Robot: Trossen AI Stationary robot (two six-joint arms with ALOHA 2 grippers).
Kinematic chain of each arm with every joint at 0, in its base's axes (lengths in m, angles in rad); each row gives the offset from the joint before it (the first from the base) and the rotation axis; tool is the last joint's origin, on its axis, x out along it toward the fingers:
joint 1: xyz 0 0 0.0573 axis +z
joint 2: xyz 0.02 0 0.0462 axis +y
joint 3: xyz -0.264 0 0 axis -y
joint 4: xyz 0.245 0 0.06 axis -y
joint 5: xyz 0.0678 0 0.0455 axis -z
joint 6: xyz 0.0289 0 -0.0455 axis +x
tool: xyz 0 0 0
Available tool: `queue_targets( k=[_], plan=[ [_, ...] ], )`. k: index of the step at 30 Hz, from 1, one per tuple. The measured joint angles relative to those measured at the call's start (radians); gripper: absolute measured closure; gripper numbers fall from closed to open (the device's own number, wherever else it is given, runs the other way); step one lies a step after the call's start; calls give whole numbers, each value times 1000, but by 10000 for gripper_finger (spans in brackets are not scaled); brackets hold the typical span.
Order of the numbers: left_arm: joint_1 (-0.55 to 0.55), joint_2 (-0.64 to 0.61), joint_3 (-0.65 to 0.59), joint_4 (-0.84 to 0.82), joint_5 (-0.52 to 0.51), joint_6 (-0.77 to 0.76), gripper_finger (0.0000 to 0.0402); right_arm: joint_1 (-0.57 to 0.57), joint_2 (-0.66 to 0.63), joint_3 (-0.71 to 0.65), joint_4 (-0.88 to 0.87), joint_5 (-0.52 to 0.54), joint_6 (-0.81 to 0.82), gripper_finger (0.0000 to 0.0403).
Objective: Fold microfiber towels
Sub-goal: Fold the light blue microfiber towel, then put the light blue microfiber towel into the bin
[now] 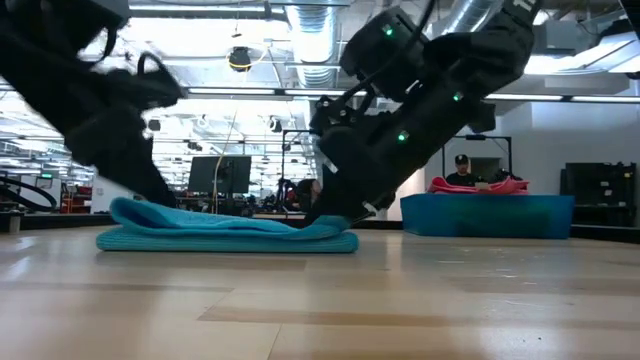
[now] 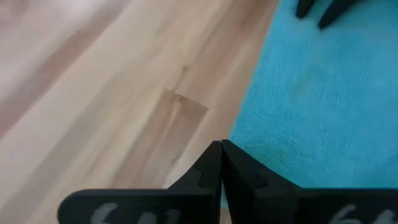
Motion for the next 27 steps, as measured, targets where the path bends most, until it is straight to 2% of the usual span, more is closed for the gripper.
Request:
queue_targets(
  k=[3,5,10,14,23,27],
  plan=[
    [0,-87,27,-110,-4,-27,401,-14,24,1,18,-7,0,295],
    [-4,-150,33,-127,-18,-57,401,-21,27,1,24,-9,0,295],
    [-48,-207,29,18,-120,-65,401,-27,19,-2,49,-16,1,295],
    [-60,-131,16,168,-65,10,401,-28,16,-3,57,-16,1,295],
    [-57,161,15,157,-33,-90,401,-29,12,-3,51,-27,33,295],
    [-57,225,22,181,-42,-132,401,-46,-63,-6,-85,-39,109,295]
  ],
)
